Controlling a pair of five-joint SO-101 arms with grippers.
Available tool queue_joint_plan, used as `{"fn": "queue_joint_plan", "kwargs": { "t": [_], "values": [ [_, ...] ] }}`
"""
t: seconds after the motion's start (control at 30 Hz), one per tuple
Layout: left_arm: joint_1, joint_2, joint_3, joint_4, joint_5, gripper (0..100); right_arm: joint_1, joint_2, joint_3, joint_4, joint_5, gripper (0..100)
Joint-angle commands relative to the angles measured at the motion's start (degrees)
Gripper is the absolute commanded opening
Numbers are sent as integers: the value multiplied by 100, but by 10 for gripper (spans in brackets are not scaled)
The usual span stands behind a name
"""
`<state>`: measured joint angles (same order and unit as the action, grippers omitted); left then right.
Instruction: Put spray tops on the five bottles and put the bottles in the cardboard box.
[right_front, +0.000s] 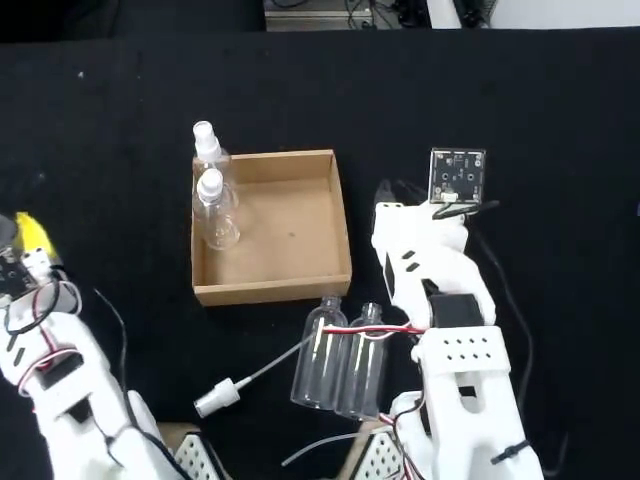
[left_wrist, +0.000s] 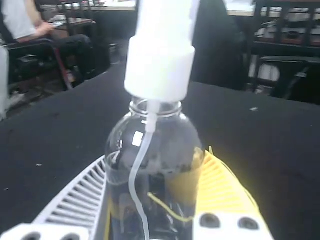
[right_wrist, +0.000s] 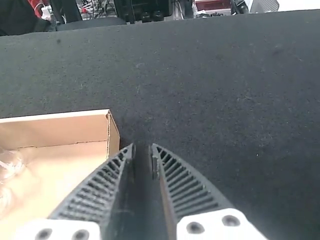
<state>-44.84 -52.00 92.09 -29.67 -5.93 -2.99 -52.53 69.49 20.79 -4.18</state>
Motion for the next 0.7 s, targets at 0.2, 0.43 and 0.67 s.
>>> {"fn": "queue_joint_plan", "kwargs": {
  "t": [0.2,0.43,0.67],
  "values": [
    [-576,3165,-910,-2593,-18,29,70,-84,-40,-158,26,31],
    [-796,4774,-919,-4369,-35,29,70,-84,-40,-158,35,31],
    [-796,5776,-919,-5503,-18,29,70,-84,-40,-158,35,31]
  ]
}}
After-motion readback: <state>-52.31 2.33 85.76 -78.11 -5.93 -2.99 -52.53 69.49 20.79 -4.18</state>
